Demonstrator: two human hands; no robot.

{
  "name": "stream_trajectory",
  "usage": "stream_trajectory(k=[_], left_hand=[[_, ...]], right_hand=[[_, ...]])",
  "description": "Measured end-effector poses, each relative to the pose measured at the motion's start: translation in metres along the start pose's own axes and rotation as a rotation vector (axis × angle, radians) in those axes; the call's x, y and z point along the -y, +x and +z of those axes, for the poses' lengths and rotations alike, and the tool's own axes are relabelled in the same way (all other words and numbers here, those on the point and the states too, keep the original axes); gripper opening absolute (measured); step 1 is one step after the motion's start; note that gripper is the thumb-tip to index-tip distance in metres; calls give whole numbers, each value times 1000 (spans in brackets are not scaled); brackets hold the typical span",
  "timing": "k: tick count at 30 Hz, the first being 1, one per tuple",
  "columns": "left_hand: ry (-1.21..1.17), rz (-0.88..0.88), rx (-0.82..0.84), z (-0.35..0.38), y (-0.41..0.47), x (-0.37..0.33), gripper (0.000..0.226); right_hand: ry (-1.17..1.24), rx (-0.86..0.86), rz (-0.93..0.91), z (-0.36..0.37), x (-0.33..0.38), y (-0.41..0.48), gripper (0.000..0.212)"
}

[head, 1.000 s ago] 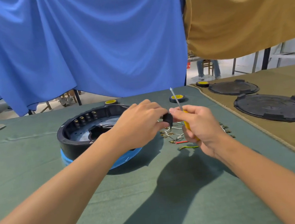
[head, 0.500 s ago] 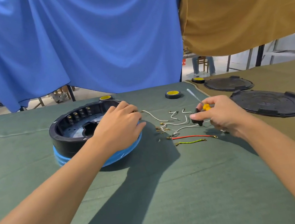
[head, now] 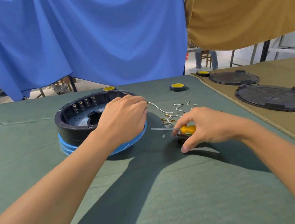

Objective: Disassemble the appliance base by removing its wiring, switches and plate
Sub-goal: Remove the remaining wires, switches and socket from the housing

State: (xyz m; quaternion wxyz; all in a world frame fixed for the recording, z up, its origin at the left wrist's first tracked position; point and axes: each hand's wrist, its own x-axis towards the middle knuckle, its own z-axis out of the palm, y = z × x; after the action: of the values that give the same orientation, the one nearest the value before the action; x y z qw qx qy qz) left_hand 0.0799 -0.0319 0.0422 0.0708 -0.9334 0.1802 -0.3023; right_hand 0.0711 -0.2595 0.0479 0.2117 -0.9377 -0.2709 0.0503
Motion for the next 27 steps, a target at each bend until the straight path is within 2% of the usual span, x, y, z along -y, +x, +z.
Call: stream_trajectory(k=[5,13,27], left_hand=[[-23,13,-37,-3,-5,8,29],[-15,19,-47,-6,-12,17,27],[-15,21,-33,-6,-14,16,22]], right_hand=[[115,22,-3,-4,-6,1,23],[144,105,12,-16,-20,-3,21],[193,-16,69,-17,-37,-3,22]])
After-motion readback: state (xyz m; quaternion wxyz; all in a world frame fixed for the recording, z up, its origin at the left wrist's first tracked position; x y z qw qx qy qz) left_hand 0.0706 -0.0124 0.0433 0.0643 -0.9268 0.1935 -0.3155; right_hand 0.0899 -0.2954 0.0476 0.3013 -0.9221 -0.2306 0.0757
